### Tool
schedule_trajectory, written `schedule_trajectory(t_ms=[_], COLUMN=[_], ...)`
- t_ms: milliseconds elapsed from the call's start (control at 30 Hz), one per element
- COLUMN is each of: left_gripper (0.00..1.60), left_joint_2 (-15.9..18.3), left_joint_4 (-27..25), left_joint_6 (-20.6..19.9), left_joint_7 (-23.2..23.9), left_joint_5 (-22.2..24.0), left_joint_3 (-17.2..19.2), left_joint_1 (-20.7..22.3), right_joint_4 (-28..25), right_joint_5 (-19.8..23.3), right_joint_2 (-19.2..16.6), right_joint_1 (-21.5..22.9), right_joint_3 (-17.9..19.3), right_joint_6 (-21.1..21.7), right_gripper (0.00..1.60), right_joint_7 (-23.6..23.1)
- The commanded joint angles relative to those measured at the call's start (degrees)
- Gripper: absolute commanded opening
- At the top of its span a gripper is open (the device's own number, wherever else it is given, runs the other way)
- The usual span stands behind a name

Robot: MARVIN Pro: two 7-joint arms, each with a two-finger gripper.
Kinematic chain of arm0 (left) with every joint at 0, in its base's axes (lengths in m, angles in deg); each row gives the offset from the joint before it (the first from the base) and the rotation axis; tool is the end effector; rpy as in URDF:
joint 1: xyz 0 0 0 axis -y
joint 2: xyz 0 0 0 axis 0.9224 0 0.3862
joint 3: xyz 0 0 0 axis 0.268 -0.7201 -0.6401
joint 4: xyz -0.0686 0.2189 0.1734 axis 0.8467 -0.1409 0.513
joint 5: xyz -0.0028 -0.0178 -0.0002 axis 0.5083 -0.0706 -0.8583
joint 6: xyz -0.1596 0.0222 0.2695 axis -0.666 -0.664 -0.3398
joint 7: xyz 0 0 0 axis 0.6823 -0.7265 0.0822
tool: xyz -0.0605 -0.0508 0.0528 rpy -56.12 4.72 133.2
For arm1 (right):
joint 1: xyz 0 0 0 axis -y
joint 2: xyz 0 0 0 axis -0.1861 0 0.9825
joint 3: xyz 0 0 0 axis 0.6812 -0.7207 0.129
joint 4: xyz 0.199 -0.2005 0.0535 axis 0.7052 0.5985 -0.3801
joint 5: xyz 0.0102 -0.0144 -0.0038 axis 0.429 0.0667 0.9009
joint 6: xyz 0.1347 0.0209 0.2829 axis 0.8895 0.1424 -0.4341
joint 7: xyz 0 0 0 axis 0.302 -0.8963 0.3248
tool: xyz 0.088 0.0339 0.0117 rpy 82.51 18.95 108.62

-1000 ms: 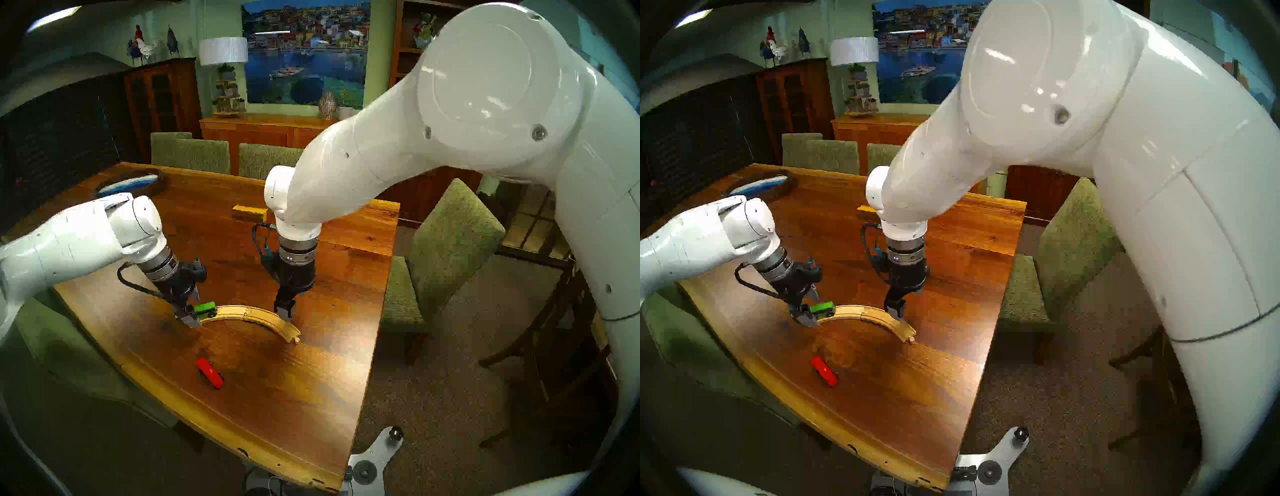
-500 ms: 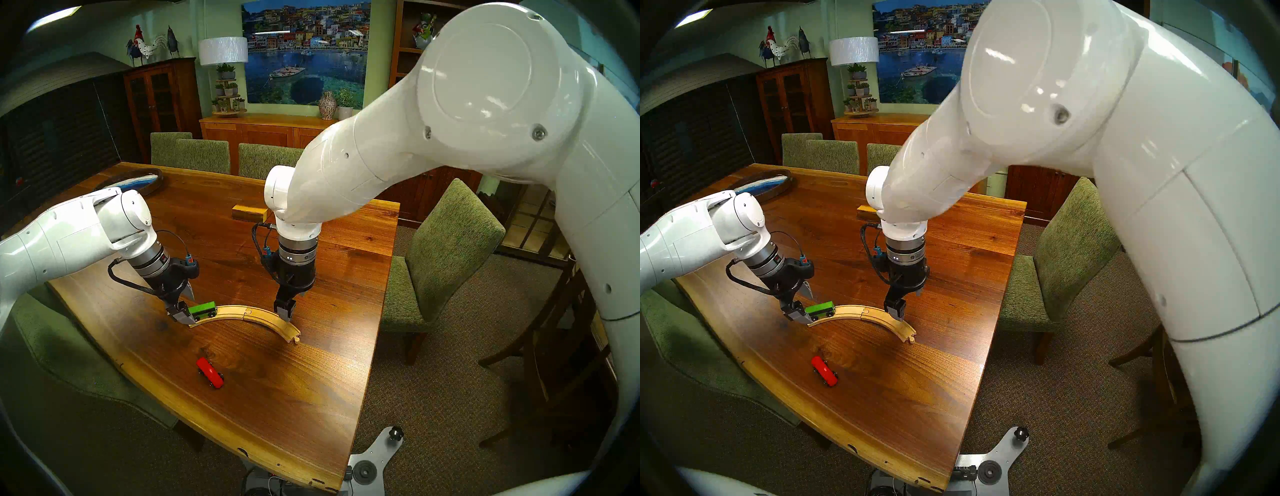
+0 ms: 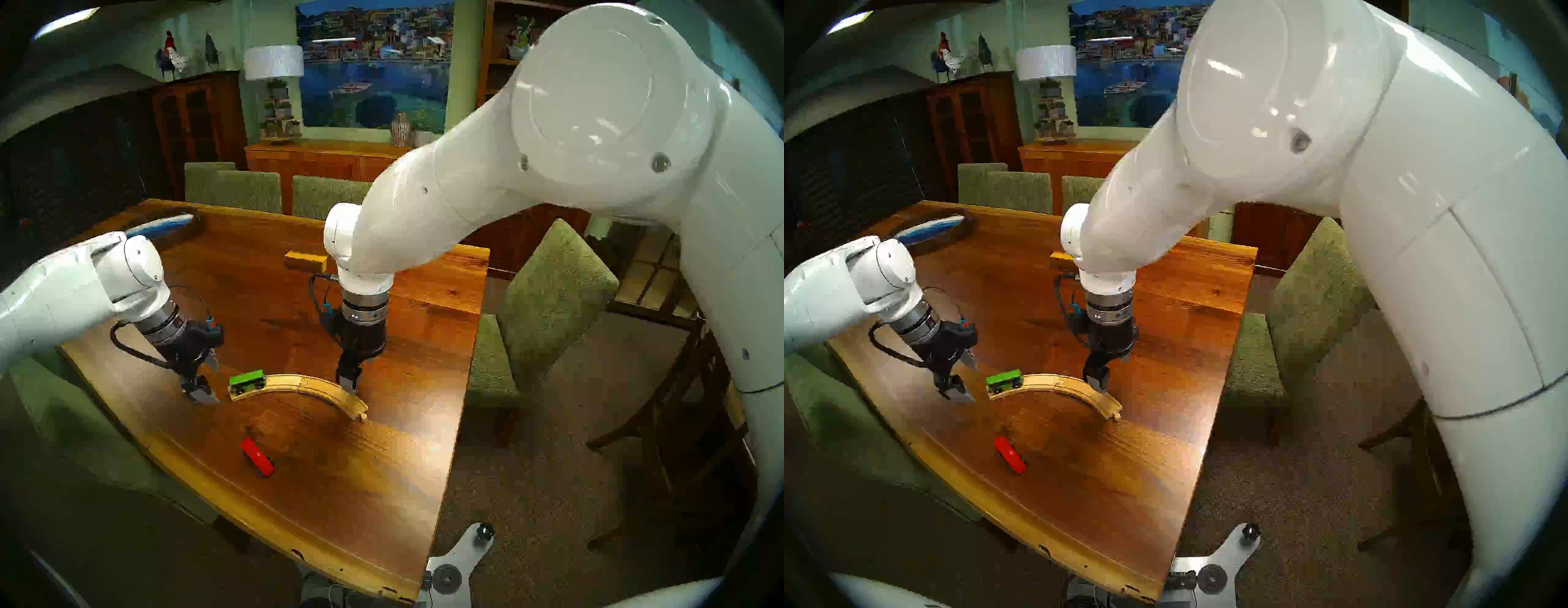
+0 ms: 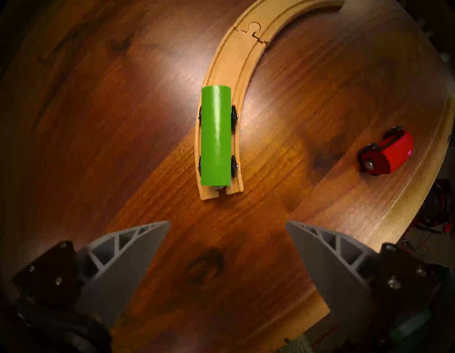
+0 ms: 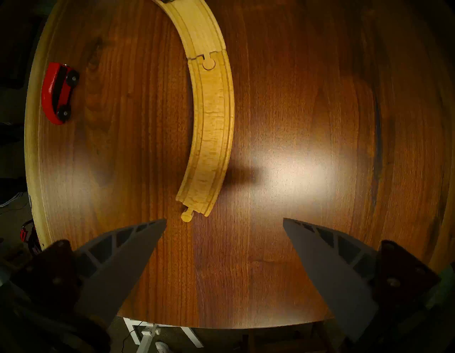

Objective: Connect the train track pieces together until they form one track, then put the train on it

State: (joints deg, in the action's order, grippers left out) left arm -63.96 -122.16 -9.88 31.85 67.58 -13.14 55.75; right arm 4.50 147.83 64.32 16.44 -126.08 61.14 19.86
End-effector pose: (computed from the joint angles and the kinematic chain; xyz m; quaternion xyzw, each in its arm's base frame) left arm 0.4258 0.2141 -0.1868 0.8321 -0.5474 0.0793 0.0408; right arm 0.4611 0.2542 -0.1604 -0.8225 -0.5680 -0.0166 0.0237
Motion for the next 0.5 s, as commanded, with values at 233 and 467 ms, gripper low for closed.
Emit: schedule_trajectory(t_ms=[233,467], left_gripper=[1.60,1.60], left_joint_2=[1.98,1.99], left_joint_4=[2.00,1.92], left_joint_6=[0.34,0.33], left_joint_7=[0.00,0.00], left_joint_5=[0.72,0.76], left_joint_3=[2.18,2.20], left_joint_1=[1.94,1.86], right_joint_4=[0.72,0.72], right_joint_5=[-0.02,-0.03], right_joint_2=[-0.66,-0.66], right_joint_1=[1.77,1.78], right_joint_3=[0.04,0.04], right_joint_6=[0.15,0.15], right_gripper=[1.60,1.60], right_joint_7=[-0.08,-0.08])
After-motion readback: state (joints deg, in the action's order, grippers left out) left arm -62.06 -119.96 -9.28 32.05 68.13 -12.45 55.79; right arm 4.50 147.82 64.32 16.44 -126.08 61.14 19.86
